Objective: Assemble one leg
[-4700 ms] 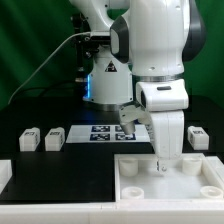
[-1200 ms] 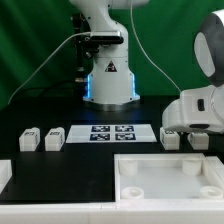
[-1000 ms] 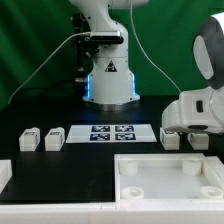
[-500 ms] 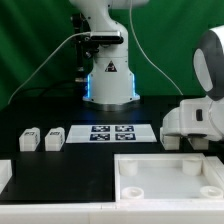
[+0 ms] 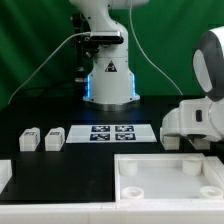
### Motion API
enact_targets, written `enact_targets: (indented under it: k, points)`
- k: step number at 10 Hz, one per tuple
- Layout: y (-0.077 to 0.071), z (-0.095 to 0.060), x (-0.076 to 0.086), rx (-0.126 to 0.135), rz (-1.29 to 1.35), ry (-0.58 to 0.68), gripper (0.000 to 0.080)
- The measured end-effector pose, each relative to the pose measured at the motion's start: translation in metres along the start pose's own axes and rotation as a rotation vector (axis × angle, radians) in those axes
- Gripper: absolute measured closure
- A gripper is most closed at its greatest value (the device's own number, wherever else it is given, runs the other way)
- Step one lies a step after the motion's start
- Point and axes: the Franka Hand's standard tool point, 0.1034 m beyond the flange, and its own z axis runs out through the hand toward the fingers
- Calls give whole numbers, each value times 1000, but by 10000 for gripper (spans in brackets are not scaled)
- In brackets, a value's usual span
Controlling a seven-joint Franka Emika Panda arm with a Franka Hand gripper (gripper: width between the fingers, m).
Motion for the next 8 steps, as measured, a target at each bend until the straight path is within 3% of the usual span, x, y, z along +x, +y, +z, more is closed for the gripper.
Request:
enact_targets:
  k: [8]
  points:
    - [0, 0, 0, 0, 0, 0, 508]
